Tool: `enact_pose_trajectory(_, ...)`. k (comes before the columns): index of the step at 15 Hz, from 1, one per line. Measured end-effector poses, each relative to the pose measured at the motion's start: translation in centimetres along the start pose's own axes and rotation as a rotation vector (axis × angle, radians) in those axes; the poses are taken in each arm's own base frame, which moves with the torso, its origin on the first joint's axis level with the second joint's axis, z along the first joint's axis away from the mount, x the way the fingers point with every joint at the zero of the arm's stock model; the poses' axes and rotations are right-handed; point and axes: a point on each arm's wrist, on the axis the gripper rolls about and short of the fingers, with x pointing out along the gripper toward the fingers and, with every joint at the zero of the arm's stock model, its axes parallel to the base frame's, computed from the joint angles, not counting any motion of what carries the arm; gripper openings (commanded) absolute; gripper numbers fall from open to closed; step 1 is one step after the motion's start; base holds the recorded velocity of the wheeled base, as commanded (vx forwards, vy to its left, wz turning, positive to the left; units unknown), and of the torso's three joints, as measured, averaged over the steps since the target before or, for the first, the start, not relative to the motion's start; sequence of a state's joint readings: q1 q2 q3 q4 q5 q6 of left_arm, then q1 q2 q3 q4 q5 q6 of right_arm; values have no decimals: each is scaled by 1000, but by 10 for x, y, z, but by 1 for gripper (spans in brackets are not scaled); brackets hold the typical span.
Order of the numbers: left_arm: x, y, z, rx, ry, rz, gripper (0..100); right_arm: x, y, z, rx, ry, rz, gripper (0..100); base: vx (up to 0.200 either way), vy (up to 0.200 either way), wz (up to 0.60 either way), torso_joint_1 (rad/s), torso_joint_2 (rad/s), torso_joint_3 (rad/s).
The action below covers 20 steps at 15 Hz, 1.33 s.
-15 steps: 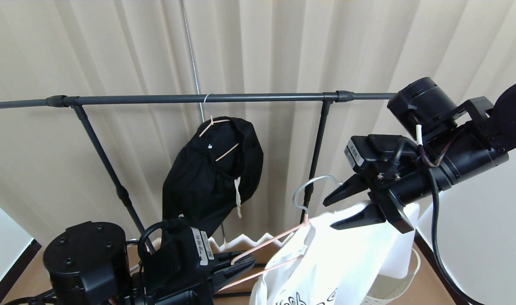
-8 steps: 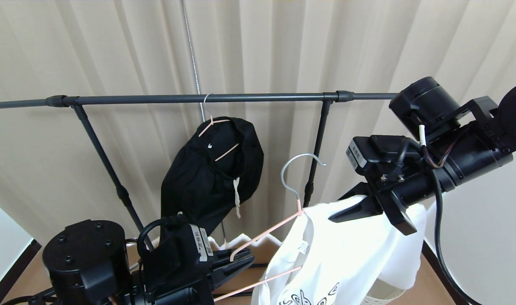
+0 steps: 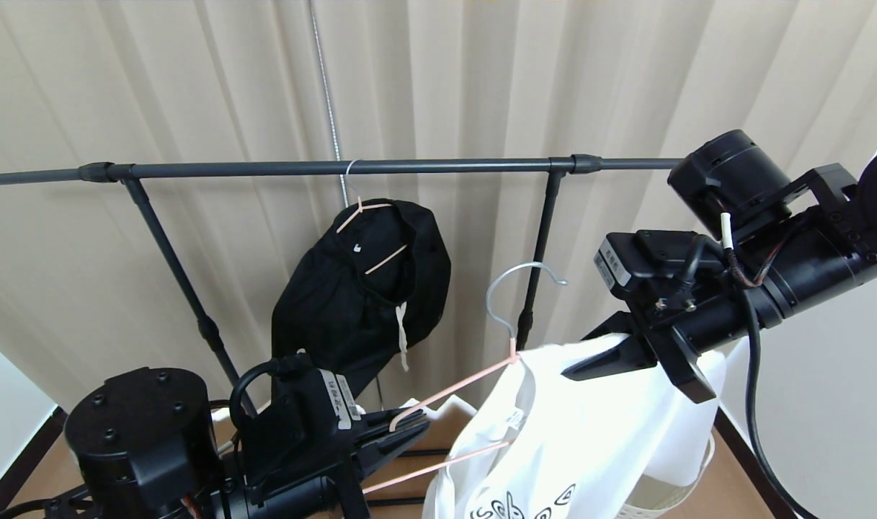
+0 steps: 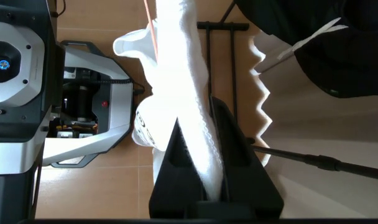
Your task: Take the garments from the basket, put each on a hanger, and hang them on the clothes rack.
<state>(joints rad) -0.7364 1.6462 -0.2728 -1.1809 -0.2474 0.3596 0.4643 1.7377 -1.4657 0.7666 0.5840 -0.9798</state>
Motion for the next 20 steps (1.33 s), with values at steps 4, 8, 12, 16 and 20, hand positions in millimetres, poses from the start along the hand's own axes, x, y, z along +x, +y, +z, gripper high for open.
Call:
enact_pose_trajectory(4,0,0,0,2,-1,4,0,-1,1,0,-2,-2,-2,0,0,0,0,0,0,0)
enact_pose_trajectory(8,-5,-1,1,4,-6,2,0,-4,3,2,-6,-6,-7,0,0,0,0,0,0,0)
enact_pose_trajectory(12,-7,-1,0,-3,21,24,100,-6,4,2,-7,-7,-11,0,0,0,0,0,0,0)
enact_pose_trajectory(16,-7,-1,2,2,16,26,100,-5,4,1,-3,-3,-9,0,0,0,0,0,0,0)
enact_pose_trajectory(20,-8,-1,2,4,10,26,100,-5,5,1,-4,-4,-8,0,0,0,0,0,0,0)
